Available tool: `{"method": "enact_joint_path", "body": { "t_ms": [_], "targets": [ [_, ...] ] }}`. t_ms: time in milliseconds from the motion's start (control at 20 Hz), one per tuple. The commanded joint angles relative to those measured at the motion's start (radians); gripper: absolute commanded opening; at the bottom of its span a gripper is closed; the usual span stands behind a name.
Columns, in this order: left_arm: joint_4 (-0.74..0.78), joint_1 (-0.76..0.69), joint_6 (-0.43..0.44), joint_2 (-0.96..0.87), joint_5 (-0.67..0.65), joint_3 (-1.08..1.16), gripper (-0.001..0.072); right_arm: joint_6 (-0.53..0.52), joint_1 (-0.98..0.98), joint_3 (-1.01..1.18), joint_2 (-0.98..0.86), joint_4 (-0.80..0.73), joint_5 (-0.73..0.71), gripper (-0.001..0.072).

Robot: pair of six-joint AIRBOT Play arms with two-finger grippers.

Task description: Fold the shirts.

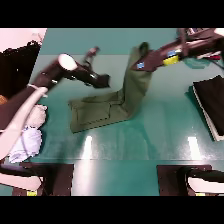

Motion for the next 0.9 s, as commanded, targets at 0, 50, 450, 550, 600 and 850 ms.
{"method": "enact_joint_path", "body": {
  "t_ms": [0, 50, 450, 550, 600, 850],
  "targets": [
    [0.085, 0.171, 0.017, 0.168, -0.06, 0.0, 0.0023, -0.074, 0.192, 0.003, -0.076, 0.06, -0.138, 0.0016],
    [0.111, 0.219, 0.017, 0.214, -0.064, 0.0, 0.0023, -0.107, 0.257, 0.003, -0.113, 0.084, -0.197, 0.0021],
    [0.17, 0.415, 0.018, 0.37, -0.17, -0.001, 0.0023, -0.084, 0.446, 0.213, -0.368, -0.036, -0.064, 0.0473],
    [0.168, 0.415, 0.017, 0.369, -0.209, -0.001, 0.0023, -0.035, 0.39, 0.192, -0.346, -0.199, 0.0, 0.0473],
    [0.168, 0.415, 0.017, 0.369, -0.217, -0.001, 0.0023, -0.025, 0.352, 0.157, -0.326, -0.253, 0.01, 0.0473],
    [0.166, 0.412, 0.017, 0.369, -0.238, -0.001, 0.0023, 0.066, 0.079, -0.155, -0.206, -0.291, -0.048, 0.0472]
  ]
}}
